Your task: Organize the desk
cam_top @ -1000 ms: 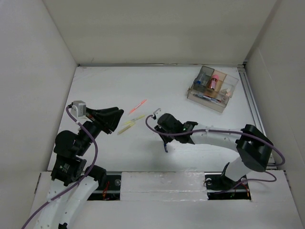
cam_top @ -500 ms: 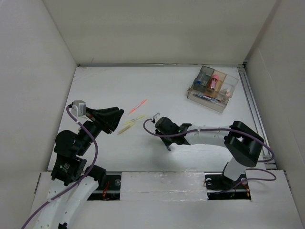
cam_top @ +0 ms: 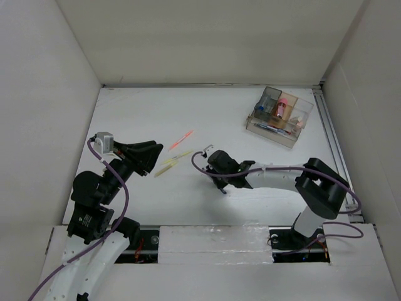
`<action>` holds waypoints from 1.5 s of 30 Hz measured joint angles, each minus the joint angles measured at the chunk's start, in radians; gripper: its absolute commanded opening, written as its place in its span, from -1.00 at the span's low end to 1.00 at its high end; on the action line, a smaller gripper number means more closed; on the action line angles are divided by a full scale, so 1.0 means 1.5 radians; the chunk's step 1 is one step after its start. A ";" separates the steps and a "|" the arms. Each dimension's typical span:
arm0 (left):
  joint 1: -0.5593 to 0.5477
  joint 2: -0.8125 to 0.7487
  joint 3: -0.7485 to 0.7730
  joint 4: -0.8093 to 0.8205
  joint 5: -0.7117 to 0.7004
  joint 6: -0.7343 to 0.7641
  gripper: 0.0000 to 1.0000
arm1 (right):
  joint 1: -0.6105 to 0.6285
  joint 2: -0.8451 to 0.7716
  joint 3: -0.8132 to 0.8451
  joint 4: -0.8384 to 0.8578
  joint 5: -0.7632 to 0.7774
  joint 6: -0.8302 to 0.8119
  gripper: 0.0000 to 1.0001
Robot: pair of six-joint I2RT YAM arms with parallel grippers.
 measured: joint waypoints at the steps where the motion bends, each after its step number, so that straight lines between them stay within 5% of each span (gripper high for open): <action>1: 0.000 0.000 0.000 0.000 0.000 0.000 -0.34 | -0.005 -0.005 -0.005 0.001 -0.006 0.000 -0.79; 6: 0.000 0.000 0.000 0.000 0.001 0.000 -0.34 | -0.023 -0.011 -0.012 0.002 -0.027 -0.004 -1.00; 15: 0.000 0.000 0.000 0.000 0.002 0.000 -0.33 | -0.048 -0.101 -0.079 0.027 -0.026 0.018 -1.00; 28: 0.000 -0.001 0.000 0.005 0.002 0.000 -0.34 | -0.337 -0.430 -0.184 0.199 0.001 0.146 -0.98; 33: 0.000 -0.001 0.000 0.005 0.002 0.000 -0.34 | -0.421 -0.507 -0.231 0.338 0.078 0.105 -0.93; 38: 0.000 -0.001 0.000 0.005 0.002 0.000 -0.34 | -0.499 -0.425 -0.197 0.454 0.081 -0.002 -1.00; 45: 0.000 -0.012 0.000 0.005 0.002 0.000 -0.33 | -0.589 -0.198 -0.032 0.415 -0.054 -0.109 -0.89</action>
